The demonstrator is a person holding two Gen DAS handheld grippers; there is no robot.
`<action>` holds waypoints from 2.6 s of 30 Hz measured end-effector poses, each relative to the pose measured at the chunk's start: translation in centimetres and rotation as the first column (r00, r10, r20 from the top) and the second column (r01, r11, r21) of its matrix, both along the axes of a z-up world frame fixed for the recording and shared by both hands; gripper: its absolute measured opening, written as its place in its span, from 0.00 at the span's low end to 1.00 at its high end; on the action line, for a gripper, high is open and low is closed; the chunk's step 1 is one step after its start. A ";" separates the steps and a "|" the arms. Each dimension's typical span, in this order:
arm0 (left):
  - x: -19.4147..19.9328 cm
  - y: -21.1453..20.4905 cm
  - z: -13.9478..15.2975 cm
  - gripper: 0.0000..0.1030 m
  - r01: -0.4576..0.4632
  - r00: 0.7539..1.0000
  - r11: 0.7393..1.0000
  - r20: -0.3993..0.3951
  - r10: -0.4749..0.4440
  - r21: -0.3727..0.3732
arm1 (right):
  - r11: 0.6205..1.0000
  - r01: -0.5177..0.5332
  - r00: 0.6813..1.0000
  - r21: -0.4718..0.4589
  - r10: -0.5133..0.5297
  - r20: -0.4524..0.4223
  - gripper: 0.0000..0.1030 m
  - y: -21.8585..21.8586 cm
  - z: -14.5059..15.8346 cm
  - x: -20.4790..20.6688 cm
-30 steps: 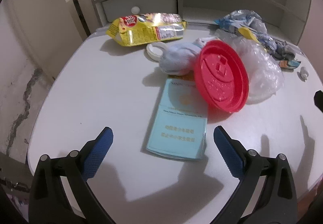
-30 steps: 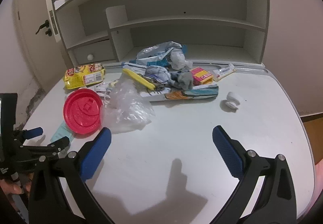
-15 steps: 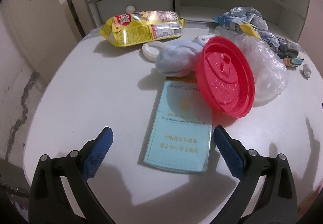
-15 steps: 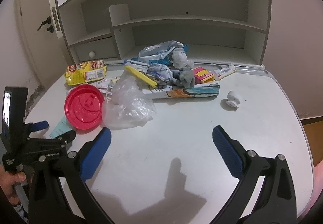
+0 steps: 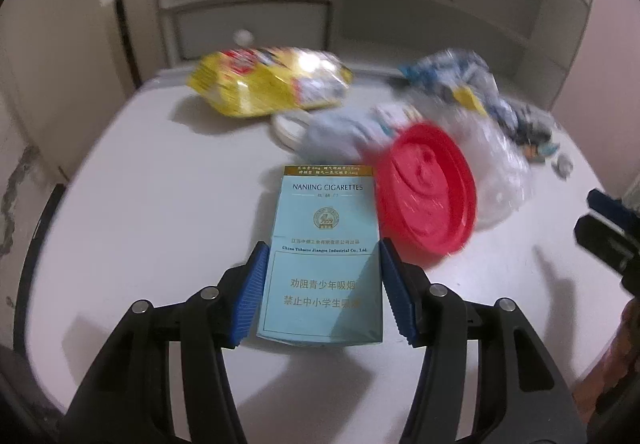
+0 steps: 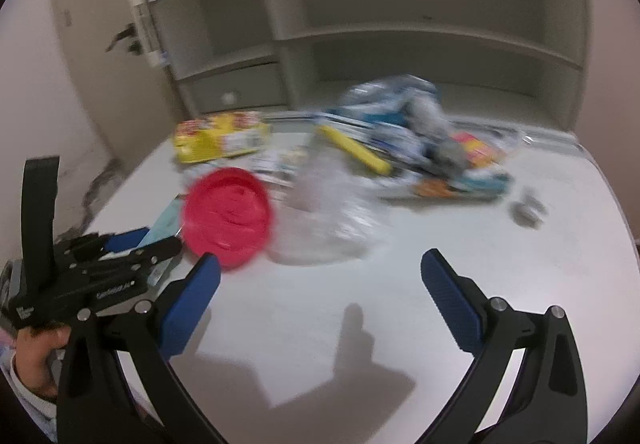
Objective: Collect trash
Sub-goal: 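Grasp the blue cigarette box with left tool while right tool grasps red lid, then carry box and lid over the floor bin and open both tools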
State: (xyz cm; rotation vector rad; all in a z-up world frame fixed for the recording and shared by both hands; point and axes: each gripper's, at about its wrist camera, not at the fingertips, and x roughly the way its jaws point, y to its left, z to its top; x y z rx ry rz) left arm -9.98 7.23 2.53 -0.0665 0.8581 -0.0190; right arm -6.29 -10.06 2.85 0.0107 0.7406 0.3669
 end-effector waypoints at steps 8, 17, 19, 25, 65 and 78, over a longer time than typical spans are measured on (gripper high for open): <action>-1.4 5.4 1.7 0.53 -0.080 0.996 0.997 0.042 0.079 0.011 | 0.986 -0.157 0.987 -0.051 0.156 -0.028 0.94 7.6 -0.5 1.9; -1.3 6.9 1.3 0.53 -0.057 0.997 0.998 0.048 0.058 -0.023 | 0.966 -0.201 0.977 -0.164 0.185 -0.110 0.94 10.7 -3.9 3.5; -1.4 6.8 1.3 0.53 -0.050 0.997 0.999 0.054 0.051 -0.019 | 0.971 -0.187 0.977 -0.151 0.168 -0.135 0.94 10.0 -4.6 4.0; -1.3 6.8 0.6 0.53 -0.049 0.998 0.998 0.045 0.051 -0.044 | 0.971 -0.228 0.963 -0.070 0.214 -0.161 0.87 9.0 -5.5 4.3; -3.5 -22.2 11.0 0.53 0.603 0.779 0.798 0.223 -0.586 -0.010 | 0.947 0.298 0.938 0.121 -0.314 0.150 0.76 -23.3 8.4 -12.5; -14.8 -51.7 -14.0 0.53 0.906 0.322 0.375 -0.258 -0.911 -0.194 | 0.558 0.806 0.577 0.198 -0.668 -0.470 0.76 -47.1 -18.6 -29.1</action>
